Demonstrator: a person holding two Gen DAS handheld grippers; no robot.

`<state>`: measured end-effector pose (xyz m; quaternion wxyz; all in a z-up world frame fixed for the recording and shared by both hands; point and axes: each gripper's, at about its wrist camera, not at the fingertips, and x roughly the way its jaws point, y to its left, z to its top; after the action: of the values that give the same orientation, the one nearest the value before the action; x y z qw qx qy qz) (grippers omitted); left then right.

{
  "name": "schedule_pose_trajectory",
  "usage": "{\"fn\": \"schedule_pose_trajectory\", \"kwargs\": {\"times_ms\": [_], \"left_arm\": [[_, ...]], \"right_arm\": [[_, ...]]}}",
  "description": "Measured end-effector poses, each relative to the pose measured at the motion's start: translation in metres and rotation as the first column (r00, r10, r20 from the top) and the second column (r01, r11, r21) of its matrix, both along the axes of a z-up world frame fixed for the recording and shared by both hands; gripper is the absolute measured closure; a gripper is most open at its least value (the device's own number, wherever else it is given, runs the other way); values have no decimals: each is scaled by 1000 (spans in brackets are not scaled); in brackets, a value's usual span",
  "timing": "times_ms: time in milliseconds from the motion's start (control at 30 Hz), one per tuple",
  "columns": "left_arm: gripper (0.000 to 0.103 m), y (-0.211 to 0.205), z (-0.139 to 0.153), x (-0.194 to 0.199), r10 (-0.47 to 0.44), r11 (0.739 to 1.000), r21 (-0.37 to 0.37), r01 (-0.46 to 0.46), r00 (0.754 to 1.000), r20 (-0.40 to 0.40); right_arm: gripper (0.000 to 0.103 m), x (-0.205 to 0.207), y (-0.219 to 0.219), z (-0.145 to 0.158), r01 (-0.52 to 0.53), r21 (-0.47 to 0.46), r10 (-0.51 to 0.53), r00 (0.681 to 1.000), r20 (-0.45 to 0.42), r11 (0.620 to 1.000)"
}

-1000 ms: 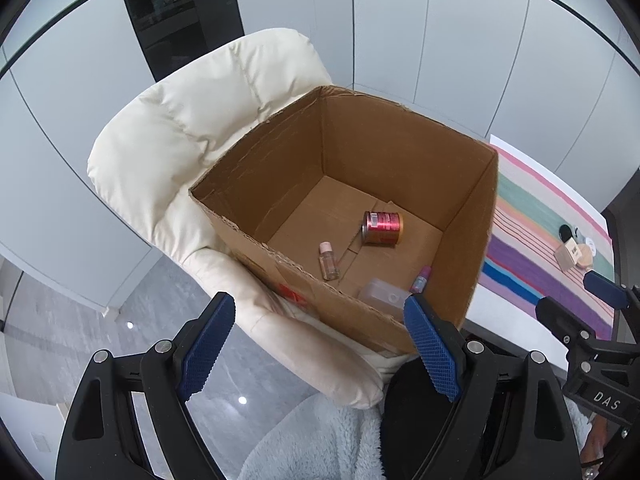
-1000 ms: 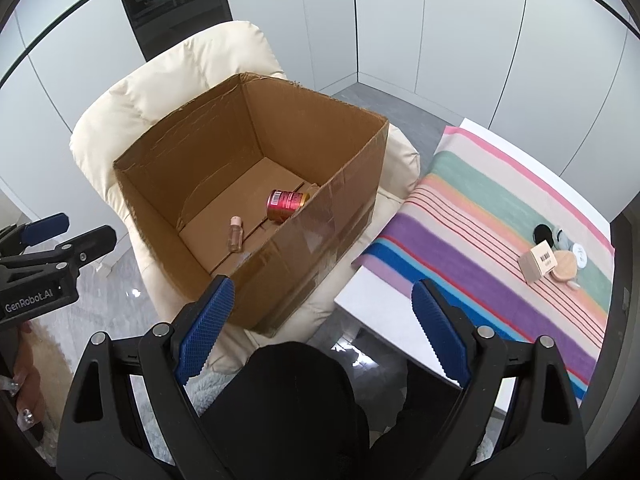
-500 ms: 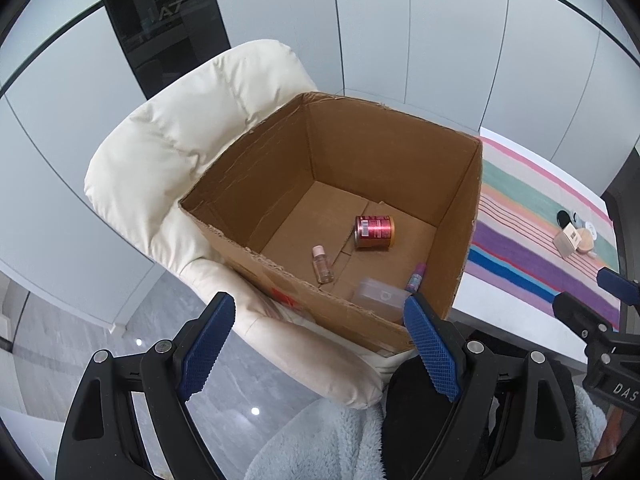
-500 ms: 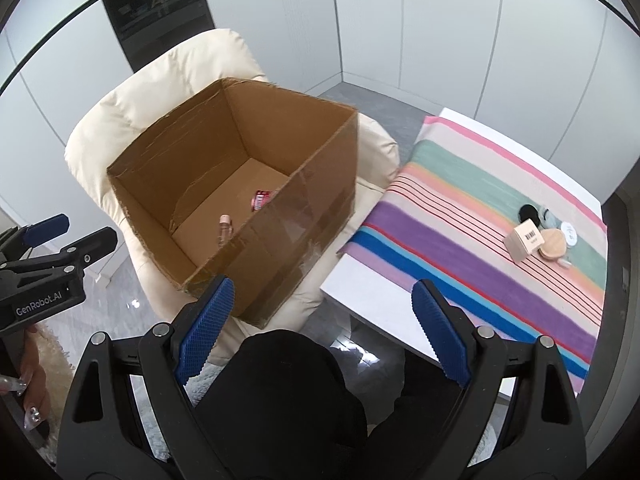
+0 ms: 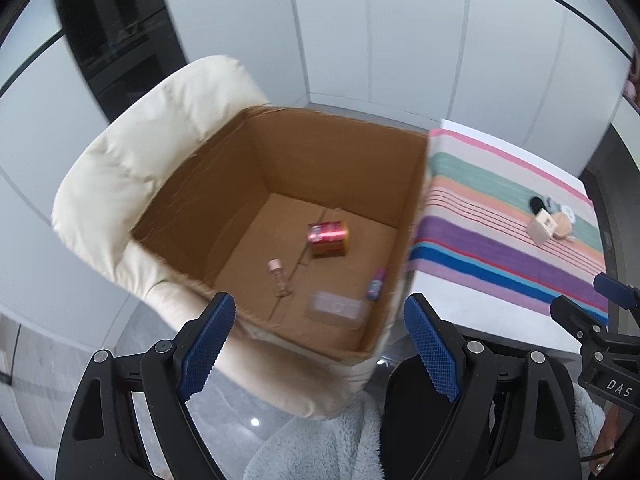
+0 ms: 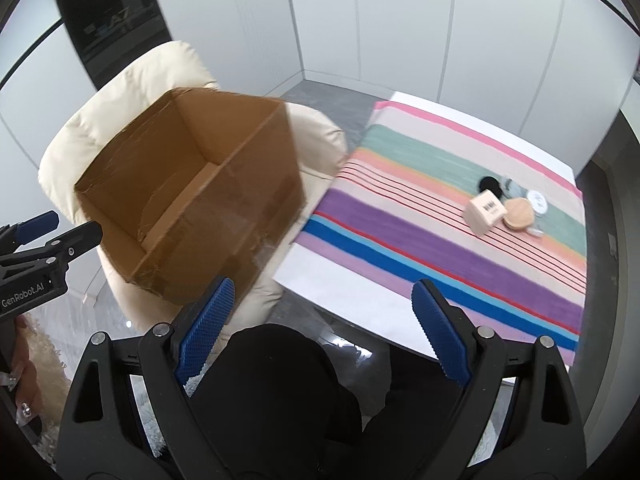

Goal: Organize objects
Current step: 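Move both open tools away from the box back toward the table, then grasp the beige cube box with the left tool while the right tool grasps the sponge puff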

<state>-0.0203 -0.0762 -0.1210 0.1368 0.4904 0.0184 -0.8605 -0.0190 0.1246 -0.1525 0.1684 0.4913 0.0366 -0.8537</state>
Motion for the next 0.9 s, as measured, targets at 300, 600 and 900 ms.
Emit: {"fn": "schedule_pose_trajectory", "kwargs": {"times_ms": [300, 600, 900], "left_arm": [[15, 66, -7, -30, -155, 988, -5, 156, 988, 24], [15, 125, -8, -54, -255, 967, 4, 255, 967, 25], [15, 185, -16, -73, -364, 931, -17, 366, 930, 53]], "right_arm": [[11, -3, 68, -3, 128, -1, -128, 992, 9, 992], [11, -5, 138, -20, 276, -13, -275, 961, 41, 961], [11, -8, 192, -38, 360, -14, -359, 931, 68, 933]]}}
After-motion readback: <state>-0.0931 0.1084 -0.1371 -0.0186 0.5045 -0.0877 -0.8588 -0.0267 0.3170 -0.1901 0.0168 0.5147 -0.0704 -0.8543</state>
